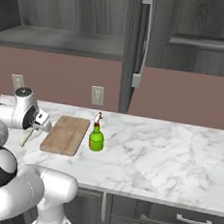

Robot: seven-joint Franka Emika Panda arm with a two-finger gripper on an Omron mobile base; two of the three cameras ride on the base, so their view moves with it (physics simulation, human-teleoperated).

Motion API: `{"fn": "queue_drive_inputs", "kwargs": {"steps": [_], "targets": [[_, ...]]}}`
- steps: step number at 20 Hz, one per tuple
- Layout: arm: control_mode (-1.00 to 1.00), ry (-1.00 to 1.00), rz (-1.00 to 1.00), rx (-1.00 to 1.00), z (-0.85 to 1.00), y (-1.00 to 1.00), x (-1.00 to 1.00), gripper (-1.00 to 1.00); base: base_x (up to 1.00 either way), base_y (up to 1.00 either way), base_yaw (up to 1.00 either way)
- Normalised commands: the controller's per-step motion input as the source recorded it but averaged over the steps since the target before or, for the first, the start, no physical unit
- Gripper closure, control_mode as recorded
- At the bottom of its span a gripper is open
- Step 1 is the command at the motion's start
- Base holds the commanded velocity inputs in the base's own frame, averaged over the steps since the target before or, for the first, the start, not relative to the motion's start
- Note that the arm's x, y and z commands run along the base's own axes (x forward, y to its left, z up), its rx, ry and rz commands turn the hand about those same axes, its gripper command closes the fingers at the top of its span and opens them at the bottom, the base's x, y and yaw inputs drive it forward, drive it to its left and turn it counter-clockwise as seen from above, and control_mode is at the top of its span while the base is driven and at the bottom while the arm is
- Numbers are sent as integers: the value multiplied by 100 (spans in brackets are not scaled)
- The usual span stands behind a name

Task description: Grab the spray bottle from the cabinet, then place it next to the cutting board for sanitizing. Then grab the dish brush from the countertop next to the sink and place it next to the cutting board.

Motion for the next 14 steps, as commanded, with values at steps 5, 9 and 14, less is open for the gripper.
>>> {"fn": "queue_drive_inputs", "kwargs": {"steps": [5,9,14], "targets": [[-100,7,0,-13,-16,39,61,100,0,0,0],[-100,13,0,-8,-24,27,62,100,0,0,0],[-100,20,0,-2,-49,9,46,100,0,0,0]]}}
